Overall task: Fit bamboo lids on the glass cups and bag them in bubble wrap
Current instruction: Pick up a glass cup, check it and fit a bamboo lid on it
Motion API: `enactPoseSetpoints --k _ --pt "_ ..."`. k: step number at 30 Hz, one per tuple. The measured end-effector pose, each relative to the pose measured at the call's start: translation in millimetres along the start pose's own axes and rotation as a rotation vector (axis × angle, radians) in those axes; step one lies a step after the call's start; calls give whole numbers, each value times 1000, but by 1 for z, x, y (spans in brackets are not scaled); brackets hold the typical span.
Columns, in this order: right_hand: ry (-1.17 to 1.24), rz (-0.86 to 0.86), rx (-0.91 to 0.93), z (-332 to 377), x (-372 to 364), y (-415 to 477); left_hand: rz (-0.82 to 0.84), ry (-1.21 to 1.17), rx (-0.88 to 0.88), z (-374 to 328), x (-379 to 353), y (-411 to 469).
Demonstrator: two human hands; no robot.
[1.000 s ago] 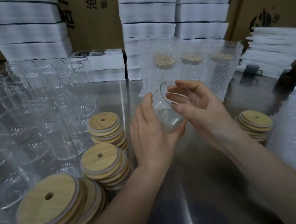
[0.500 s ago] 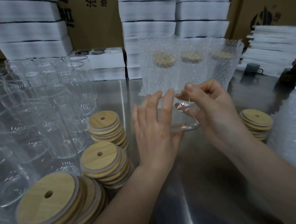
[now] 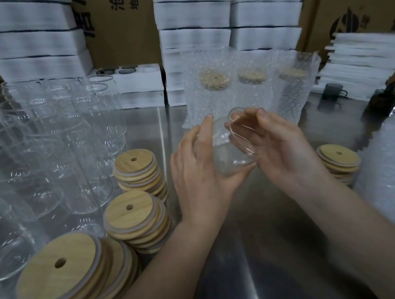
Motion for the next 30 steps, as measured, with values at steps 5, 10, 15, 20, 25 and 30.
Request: enactPoseSetpoints --k 5,10,15,20,25,30 --pt "13 145 14 0 -7 -1 4 -122 153 10 -1 -1" --pt "-72 160 37 -2 -11 -5 -32 -379 413 27 -5 -6" --pt "-360 101 101 -3 -19 -12 -32 -443 487 32 -10 -7" --pt "-448 47 90 -5 -22 -15 15 -466 402 28 -10 -7" --pt "-490 -13 90 -8 -15 -9 100 -544 344 18 -15 -8" --pt "-368 -37 51 -12 -12 -8 119 -623 311 17 -13 -7"
Point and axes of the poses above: each hand's wrist, its own y-axis towards the middle knuckle, its own x-axis out of the back of the hand, z = x × y, the point moved 6 cm from there along y, towards the middle knuckle, and after that the axes turned 2 degrees about y, right-handed, at the moved point
